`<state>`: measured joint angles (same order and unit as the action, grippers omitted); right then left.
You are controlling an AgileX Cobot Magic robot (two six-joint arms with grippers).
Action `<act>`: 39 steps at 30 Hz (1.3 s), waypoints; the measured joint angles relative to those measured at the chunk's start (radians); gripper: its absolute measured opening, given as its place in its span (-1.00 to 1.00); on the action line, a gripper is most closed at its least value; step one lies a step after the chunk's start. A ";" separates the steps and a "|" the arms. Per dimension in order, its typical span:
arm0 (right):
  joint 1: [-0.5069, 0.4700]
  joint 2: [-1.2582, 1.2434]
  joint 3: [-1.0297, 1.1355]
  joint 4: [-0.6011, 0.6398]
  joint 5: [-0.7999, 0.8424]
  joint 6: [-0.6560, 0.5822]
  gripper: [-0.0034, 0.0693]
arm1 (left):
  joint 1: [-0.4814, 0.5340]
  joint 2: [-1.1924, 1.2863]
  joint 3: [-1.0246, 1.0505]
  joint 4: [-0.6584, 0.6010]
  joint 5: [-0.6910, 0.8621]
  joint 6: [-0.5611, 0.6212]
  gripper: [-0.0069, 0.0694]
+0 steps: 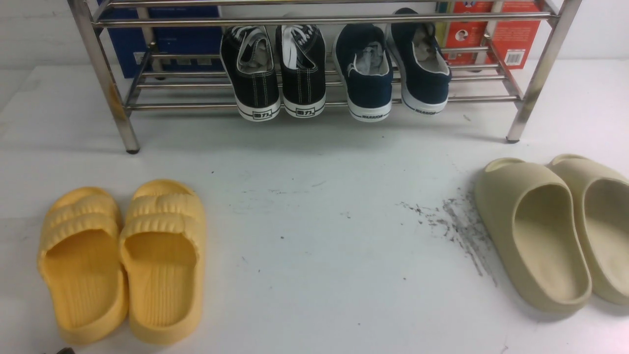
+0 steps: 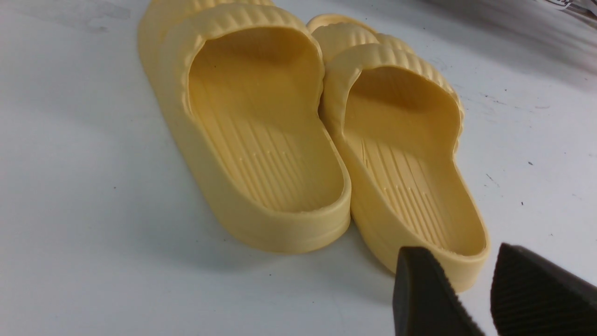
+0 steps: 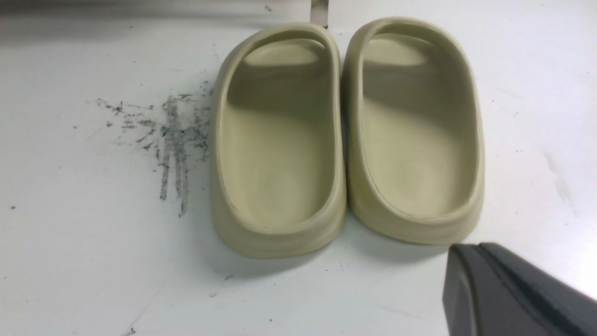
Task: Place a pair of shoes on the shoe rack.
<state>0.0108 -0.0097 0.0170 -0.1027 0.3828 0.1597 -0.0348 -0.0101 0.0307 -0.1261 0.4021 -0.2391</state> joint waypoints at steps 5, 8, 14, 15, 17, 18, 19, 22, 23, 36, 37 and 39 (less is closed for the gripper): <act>0.000 0.000 0.000 -0.012 0.000 0.008 -0.89 | 0.000 0.000 0.000 0.000 0.000 0.000 -0.19; 0.000 0.000 0.000 -0.011 0.000 0.012 -0.89 | 0.000 0.000 0.000 0.000 0.000 0.000 -0.19; 0.000 0.000 0.000 -0.011 0.000 0.014 -0.89 | 0.000 0.000 0.000 0.000 0.000 0.000 -0.19; 0.000 0.000 0.000 -0.011 0.000 0.014 -0.89 | 0.000 0.000 0.000 0.000 0.000 0.000 -0.19; 0.000 0.000 0.000 -0.011 0.000 0.014 -0.89 | 0.000 0.000 0.000 0.000 0.000 0.000 -0.19; 0.000 0.000 0.000 -0.011 0.000 0.014 -0.89 | 0.000 0.000 0.000 0.000 0.000 0.000 -0.19; 0.000 0.000 0.000 -0.011 0.000 0.014 -0.89 | 0.000 0.000 0.000 0.000 0.000 0.000 -0.19; 0.000 0.000 0.000 -0.011 0.000 0.014 -0.88 | 0.000 0.000 0.000 0.000 0.000 0.000 -0.19; 0.000 0.000 0.000 -0.011 0.000 0.014 -0.88 | 0.000 0.000 0.000 0.000 0.000 0.000 -0.19; 0.000 0.000 0.000 -0.012 0.000 0.014 -0.86 | 0.000 0.000 0.000 0.000 0.000 0.000 -0.19; 0.000 0.000 0.000 -0.013 0.000 0.015 -0.85 | 0.000 0.000 0.000 0.000 0.000 0.000 -0.19; 0.000 0.000 0.000 -0.013 0.000 0.015 -0.85 | 0.000 0.000 0.000 0.000 0.000 0.000 -0.19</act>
<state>0.0108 -0.0097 0.0170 -0.1152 0.3828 0.1744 -0.0348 -0.0101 0.0307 -0.1261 0.4021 -0.2391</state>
